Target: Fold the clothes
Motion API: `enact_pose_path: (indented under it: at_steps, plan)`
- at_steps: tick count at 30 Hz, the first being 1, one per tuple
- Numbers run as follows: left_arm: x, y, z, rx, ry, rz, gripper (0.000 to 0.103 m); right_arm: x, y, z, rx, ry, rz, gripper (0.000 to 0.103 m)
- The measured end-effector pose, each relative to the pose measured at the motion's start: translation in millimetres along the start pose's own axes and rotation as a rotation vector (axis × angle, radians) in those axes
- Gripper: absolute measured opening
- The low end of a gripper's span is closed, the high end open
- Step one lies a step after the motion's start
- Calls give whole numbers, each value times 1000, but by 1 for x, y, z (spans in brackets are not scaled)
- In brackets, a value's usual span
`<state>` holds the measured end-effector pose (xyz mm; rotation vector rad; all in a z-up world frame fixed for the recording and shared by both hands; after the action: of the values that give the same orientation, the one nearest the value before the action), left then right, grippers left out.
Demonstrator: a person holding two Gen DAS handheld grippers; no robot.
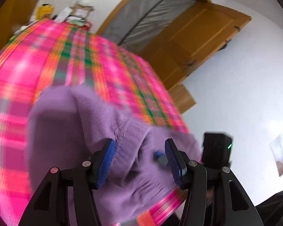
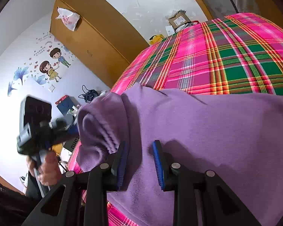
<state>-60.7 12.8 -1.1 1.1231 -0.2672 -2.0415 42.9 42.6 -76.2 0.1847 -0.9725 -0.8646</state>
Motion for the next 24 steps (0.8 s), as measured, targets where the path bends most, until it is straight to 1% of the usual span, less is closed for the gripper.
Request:
enact_pose_path:
  at_steps: [3, 5, 7, 9, 10, 11, 14, 16, 18, 20, 22, 24]
  plan:
    - [-7, -25, 15, 18, 9, -23, 57, -4, 1, 3, -6, -14, -6, 28]
    - [-13, -29, 16, 24, 1, -30, 57, -4, 3, 4, -10, -11, -11, 28]
    - [-14, -21, 14, 3, -15, -21, 57, -4, 7, 6, -19, -5, -9, 28]
    - [-6, -5, 14, -39, -13, 10, 57, -4, 9, 8, -28, 0, -5, 29]
    - [1, 4, 15, -59, -6, 36, 57, -3, 8, 8, -30, 2, -2, 32]
    - [10, 12, 15, -79, 5, 70, 57, -2, 7, 9, -31, 4, 2, 34]
    - [39, 37, 13, -135, 44, 188, 57, 3, -1, 14, -20, 25, 17, 34]
    - [58, 47, 7, -145, 70, 245, 57, 15, -6, 19, -15, 62, 35, 35]
    - [74, 52, -1, -140, 97, 298, 57, 29, -12, 26, -8, 104, 57, 36]
    - [85, 54, -13, -126, 118, 328, 57, 38, -21, 33, 2, 134, 73, 38]
    - [87, 54, -20, -113, 120, 330, 57, 44, -33, 39, 27, 156, 72, 39]
    - [82, 56, -26, -109, 93, 326, 57, 48, -45, 41, 53, 168, 69, 39]
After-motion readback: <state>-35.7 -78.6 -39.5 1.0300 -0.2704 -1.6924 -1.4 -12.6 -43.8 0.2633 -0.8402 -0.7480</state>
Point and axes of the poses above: each gripper's, at about its wrist camera, not at the fingertips, and y roughly against the way its jaws point, x to its left, z to its top, the point moved 7 cm from there along -y, roughly the way its jaws point, and after that the axes turned 4 degrees about z, right-handed, at the moved point
